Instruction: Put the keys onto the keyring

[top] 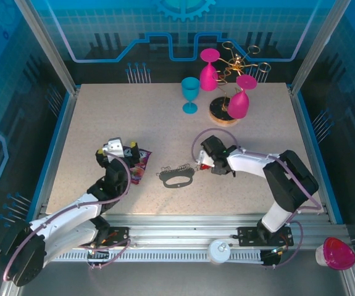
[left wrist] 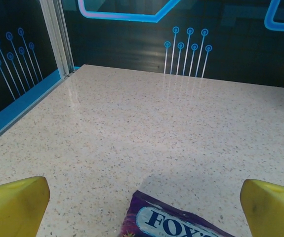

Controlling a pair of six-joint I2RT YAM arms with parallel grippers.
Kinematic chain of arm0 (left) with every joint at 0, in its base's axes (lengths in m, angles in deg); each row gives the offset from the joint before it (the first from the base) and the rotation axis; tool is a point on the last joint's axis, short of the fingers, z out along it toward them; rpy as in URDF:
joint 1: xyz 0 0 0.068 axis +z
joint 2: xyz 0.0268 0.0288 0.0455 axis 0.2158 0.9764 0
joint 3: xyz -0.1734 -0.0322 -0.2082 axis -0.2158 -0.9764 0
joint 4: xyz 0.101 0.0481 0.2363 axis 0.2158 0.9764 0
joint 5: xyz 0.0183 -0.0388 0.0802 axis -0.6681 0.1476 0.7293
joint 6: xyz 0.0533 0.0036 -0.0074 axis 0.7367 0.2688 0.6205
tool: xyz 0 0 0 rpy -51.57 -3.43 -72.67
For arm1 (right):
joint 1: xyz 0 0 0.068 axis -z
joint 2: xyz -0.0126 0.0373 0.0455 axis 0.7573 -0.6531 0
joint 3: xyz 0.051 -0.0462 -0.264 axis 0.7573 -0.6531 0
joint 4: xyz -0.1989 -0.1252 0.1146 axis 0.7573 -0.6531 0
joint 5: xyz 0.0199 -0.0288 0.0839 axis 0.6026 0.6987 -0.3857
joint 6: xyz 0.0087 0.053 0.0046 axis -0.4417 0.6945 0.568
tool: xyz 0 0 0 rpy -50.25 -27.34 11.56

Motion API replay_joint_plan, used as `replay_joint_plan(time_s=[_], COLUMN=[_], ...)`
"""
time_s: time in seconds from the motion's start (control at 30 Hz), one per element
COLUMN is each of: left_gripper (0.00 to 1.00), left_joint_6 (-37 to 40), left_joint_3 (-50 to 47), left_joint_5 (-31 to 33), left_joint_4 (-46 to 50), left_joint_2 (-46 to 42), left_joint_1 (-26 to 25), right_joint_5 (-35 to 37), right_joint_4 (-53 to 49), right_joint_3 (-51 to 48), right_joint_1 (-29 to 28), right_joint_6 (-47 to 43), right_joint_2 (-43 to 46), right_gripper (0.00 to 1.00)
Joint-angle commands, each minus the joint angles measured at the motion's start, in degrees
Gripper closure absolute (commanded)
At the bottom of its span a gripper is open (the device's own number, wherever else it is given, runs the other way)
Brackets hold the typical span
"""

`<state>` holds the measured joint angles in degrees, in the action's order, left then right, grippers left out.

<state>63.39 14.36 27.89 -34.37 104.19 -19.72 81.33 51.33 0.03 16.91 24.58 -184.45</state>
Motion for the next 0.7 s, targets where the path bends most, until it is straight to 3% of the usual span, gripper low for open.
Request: replay_joint_plan(time_s=[0.0, 0.1, 0.17, 0.27, 0.4, 0.5, 0.6, 0.67], left_gripper=[0.01, 0.01, 0.01, 0.01, 0.01, 0.01, 0.01, 0.01], left_joint_6=[5.34, 8.22, 8.80, 8.49, 9.40, 11.28, 14.32, 17.17], left_joint_3=[1.80, 1.89, 1.77, 0.97, -0.81, -1.19, -0.30, 0.27], left_joint_5=[-1.77, -2.76, -6.03, -9.10, -14.66, -18.51, -24.03, -25.34], left_joint_4=[-4.50, -7.33, -8.30, -10.18, -17.36, -25.04, -30.79, -34.64], left_joint_2=[2.26, 5.27, 6.90, 10.00, 16.20, 22.28, 26.72, 30.39], left_joint_1=[2.70, 5.94, 8.90, 12.78, 16.51, 18.02, 19.06, 19.41], right_joint_5=[-1.74, -14.40, -22.72, -24.51, -23.86, -31.61, -37.20, -37.97], right_joint_4=[3.07, 14.99, 28.11, 53.05, 62.35, 65.04, 86.86, 80.48], right_joint_3=[-0.95, -5.81, -11.99, -23.05, -24.60, -25.54, -32.94, -32.61], right_joint_1=[4.43, 10.08, 14.90, 18.73, 21.32, 27.50, 32.21, 33.10], right_joint_6=[8.36, 21.35, 28.82, 29.96, 28.09, 33.04, 37.48, 37.38], right_joint_2=[6.15, 12.93, 16.20, 15.70, 12.01, 11.25, 4.79, 7.83], right_gripper=[0.59, 0.57, 0.56, 0.51, 0.49, 0.51, 0.49, 0.48])
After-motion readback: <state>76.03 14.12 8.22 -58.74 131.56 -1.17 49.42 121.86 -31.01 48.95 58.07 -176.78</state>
